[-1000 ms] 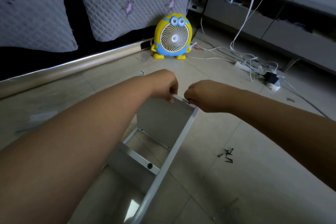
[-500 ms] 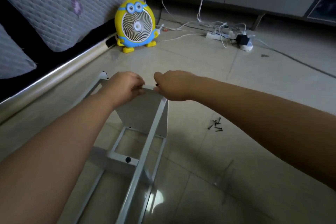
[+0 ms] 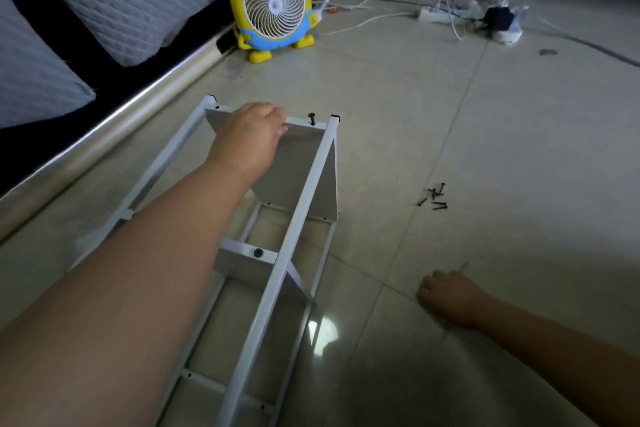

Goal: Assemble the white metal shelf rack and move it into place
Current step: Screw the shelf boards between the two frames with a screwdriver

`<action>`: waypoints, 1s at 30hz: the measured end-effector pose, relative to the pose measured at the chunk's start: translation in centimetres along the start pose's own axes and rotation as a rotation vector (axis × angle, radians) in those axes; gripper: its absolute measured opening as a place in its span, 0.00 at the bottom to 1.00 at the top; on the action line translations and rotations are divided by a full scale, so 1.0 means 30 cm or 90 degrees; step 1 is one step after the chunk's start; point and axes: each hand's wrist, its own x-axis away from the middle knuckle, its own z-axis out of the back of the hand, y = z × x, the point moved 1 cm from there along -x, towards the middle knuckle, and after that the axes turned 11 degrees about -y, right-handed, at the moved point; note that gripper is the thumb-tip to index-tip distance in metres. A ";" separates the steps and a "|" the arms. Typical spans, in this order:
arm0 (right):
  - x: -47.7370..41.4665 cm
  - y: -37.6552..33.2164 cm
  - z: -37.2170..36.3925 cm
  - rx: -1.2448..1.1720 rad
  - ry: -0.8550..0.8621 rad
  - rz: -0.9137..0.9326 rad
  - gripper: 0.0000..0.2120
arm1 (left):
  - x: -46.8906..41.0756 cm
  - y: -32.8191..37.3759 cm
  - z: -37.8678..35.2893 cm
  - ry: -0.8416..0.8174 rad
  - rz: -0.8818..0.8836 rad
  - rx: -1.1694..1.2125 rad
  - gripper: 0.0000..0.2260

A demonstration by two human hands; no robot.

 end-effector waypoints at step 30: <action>0.348 -0.021 1.004 -0.815 0.822 0.291 0.12 | -0.008 0.039 0.033 -0.099 0.134 0.043 0.14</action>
